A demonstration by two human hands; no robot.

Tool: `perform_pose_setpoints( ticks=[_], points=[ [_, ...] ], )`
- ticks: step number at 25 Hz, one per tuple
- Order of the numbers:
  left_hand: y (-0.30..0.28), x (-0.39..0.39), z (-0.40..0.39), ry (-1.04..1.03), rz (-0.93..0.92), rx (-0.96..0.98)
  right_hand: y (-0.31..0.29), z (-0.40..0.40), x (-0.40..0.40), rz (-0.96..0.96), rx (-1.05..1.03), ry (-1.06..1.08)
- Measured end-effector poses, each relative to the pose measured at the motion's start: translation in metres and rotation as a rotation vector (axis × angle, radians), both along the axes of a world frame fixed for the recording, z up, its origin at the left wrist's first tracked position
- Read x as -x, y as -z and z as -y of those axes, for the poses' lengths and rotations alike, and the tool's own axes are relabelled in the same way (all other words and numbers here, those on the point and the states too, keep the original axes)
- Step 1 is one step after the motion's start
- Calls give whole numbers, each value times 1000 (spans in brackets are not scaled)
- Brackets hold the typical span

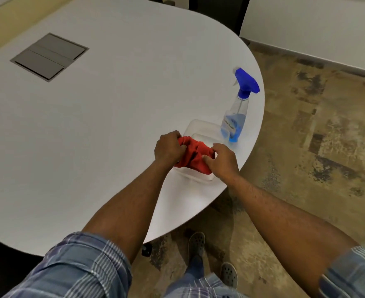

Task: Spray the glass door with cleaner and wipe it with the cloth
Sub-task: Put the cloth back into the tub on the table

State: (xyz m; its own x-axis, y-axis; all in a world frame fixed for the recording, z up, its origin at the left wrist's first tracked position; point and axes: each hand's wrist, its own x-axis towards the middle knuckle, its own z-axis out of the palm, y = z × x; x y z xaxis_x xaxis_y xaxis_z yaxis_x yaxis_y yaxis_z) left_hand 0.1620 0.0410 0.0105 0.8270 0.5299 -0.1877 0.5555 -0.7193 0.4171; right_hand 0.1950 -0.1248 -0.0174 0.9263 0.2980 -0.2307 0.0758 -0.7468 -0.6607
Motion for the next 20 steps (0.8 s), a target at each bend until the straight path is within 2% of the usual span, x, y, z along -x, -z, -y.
perform_pose_setpoints(
  ticks=[2, 4, 12, 16, 20],
  points=[
    [16, -4, 1, 124, -100, -173, 14, 3, -4, 101, 217, -133],
    [29, -5, 1, 222, -191, -297, 24, 7, -9, 152, 336, -222],
    [44, -8, 3, 385, -286, -301, 39, 19, -12, 221, 515, -312],
    [40, -1, 9, 343, -79, -229, 37, 30, -17, 334, 285, -139],
    [47, 29, 20, 234, -44, -180, 14, 39, -46, 416, -31, 241]
  ],
)
